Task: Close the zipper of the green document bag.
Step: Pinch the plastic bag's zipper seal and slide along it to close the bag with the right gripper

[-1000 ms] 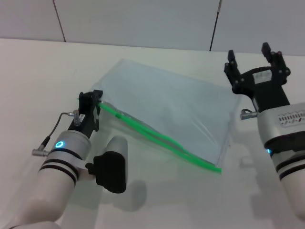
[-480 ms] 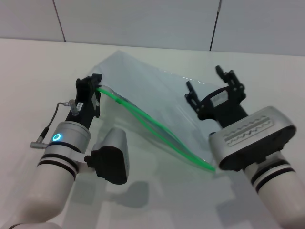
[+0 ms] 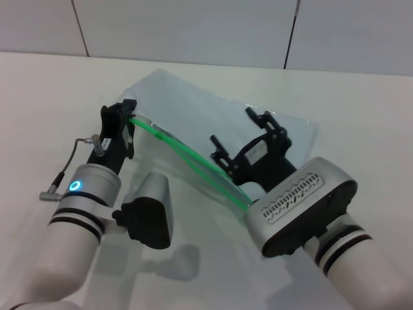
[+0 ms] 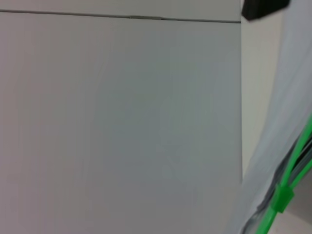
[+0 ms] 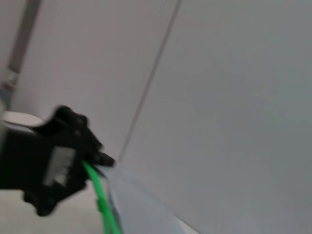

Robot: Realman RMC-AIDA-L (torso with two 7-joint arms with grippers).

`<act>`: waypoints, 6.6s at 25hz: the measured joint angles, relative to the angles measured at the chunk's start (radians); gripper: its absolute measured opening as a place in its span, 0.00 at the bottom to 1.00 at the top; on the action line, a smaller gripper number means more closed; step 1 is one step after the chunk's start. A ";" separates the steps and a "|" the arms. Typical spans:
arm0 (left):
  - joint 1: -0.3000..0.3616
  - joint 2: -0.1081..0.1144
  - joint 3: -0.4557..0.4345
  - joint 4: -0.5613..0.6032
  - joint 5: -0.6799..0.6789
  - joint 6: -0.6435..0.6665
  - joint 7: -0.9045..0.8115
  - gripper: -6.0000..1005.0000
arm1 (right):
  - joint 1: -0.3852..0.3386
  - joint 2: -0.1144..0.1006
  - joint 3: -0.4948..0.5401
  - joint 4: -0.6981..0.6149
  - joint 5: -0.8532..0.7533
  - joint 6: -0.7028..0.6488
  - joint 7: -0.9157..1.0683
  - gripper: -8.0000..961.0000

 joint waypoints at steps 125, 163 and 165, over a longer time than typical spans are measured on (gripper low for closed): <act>0.000 0.001 0.002 0.001 0.235 -0.002 -0.005 0.06 | 0.066 0.004 0.063 0.012 -0.112 -0.188 -0.030 0.28; 0.002 0.001 0.002 0.001 0.246 -0.011 -0.023 0.06 | 0.060 0.004 0.063 0.016 -0.116 -0.183 -0.028 0.09; 0.003 0.001 0.002 0.001 0.246 -0.014 -0.026 0.06 | 0.059 0.004 0.063 0.016 -0.115 -0.184 -0.028 0.09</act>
